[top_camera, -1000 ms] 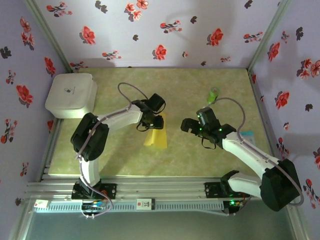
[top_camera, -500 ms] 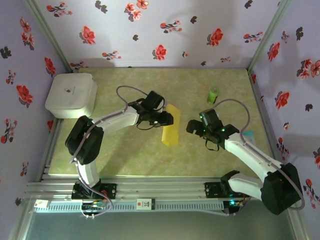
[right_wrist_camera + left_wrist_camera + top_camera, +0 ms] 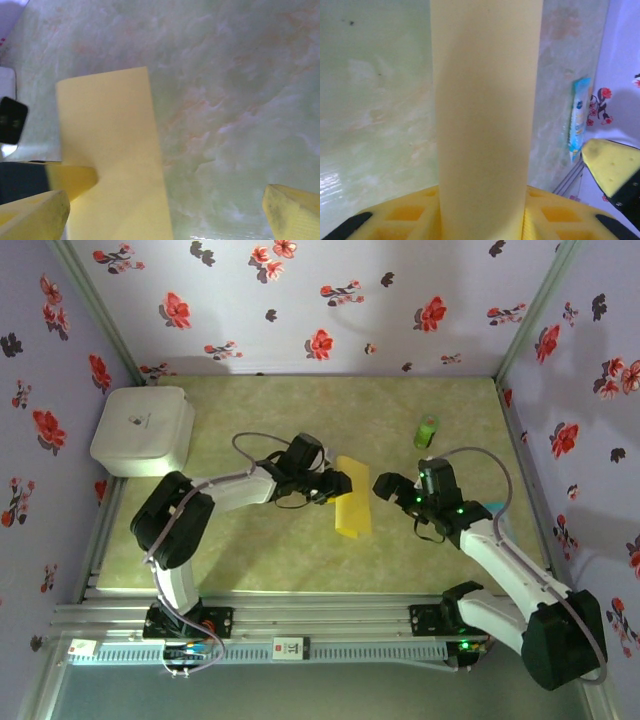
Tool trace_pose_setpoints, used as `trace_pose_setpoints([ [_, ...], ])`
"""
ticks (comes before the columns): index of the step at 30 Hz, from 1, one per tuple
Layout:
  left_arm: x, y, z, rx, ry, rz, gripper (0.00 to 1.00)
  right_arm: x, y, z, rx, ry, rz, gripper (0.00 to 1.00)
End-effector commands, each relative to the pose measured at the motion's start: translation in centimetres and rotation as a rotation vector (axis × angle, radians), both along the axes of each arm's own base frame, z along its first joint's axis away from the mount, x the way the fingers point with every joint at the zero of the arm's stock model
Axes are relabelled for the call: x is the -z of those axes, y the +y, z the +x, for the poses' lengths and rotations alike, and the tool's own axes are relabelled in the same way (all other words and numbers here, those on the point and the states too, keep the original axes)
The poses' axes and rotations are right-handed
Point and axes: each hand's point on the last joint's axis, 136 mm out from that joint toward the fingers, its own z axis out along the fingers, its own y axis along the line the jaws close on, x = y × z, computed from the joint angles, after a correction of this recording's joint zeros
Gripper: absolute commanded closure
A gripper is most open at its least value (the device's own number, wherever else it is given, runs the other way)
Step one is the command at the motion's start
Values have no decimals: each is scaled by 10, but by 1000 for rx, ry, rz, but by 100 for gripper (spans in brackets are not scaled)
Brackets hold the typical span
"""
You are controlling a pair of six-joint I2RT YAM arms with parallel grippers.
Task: Fold a paper plane with a square sheet of paper (pick it up from the middle)
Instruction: First fold the square sheet of paper in half at the center of the table.
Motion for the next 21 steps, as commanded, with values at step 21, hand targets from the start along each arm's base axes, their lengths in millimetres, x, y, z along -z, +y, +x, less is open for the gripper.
trace_pose_setpoints([
  [21, 38, 51, 11, -56, -92, 329, 44, 9, 24, 5, -41, 51, 91, 1],
])
